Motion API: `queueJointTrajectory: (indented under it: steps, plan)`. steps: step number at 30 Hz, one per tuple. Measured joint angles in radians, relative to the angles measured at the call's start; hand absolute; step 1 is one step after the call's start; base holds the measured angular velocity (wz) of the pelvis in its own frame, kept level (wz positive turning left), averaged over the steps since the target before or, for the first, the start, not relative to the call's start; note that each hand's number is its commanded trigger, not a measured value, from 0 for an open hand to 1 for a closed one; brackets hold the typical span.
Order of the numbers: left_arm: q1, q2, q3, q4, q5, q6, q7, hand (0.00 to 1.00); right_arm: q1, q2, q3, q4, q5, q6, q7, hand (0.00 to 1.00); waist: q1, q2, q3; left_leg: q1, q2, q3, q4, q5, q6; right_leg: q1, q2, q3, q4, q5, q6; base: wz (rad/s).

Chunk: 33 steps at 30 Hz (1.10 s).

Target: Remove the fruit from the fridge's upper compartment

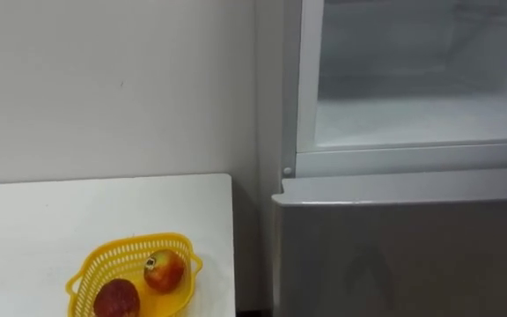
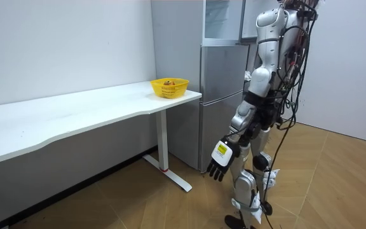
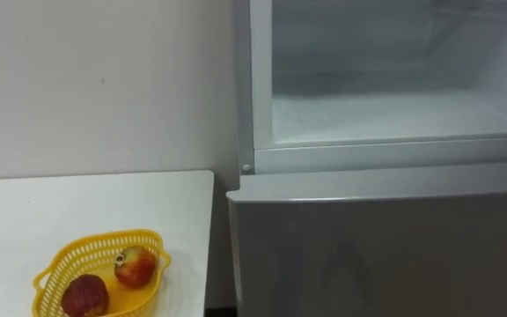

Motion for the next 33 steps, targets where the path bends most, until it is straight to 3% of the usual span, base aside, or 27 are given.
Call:
queueJointTrajectory:
  steps: [4,8,14,21,28,33]
  plan:
    - [0.028,0.0,0.071,-0.002,-0.001,0.002,0.0,0.0,-0.002,-0.004,-0.187,-0.004,0.303,0.019,0.004,0.0,-0.047,-0.009,-0.0021,0.001,-0.002,-0.011,-0.005,0.0,0.0,0.002,-0.002,-0.014,0.004,-0.009,0.0,0.09]
    - [0.032,-0.003,0.129,-0.018,0.001,0.001,-0.012,0.0,-0.003,-0.01,-0.327,-0.012,0.648,0.019,0.003,0.0,-0.055,-0.011,-0.0034,0.002,-0.002,-0.003,-0.004,0.0,0.0,0.001,-0.003,-0.007,0.007,-0.009,0.0,-0.04]
    - [0.03,-0.002,0.151,-0.03,0.001,0.002,-0.017,0.0,-0.034,-0.013,-0.469,-0.061,0.944,0.017,-0.01,0.0,-0.073,-0.014,-0.0048,0.003,-0.002,0.006,-0.004,0.0,0.0,-0.008,-0.002,0.005,0.008,-0.012,0.0,-0.06]
    - [0.028,-0.002,0.165,-0.051,0.003,0.002,-0.041,0.0,-0.051,-0.012,-0.506,-0.312,1.074,0.0,-0.022,0.0,-0.078,-0.021,-0.0051,0.0,-0.002,0.025,-0.004,0.0,0.0,-0.03,-0.003,0.018,0.025,-0.013,0.0,-0.08]
    - [0.045,0.0,0.168,-0.088,0.003,0.001,-0.041,0.0,-0.077,-0.018,-0.506,-0.603,1.093,-0.035,-0.034,0.0,-0.094,-0.053,-0.0059,-0.006,-0.001,0.029,-0.002,0.0,0.0,-0.033,-0.002,0.024,0.022,-0.013,0.0,0.0]
    - [0.048,-0.003,0.169,-0.088,0.003,-0.004,-0.04,0.0,-0.103,-0.053,-0.519,-0.709,1.078,-0.051,-0.038,0.0,-0.103,-0.042,-0.0068,-0.017,-0.001,0.032,0.001,0.0,0.0,-0.043,-0.001,0.031,0.023,-0.009,0.001,-0.04]
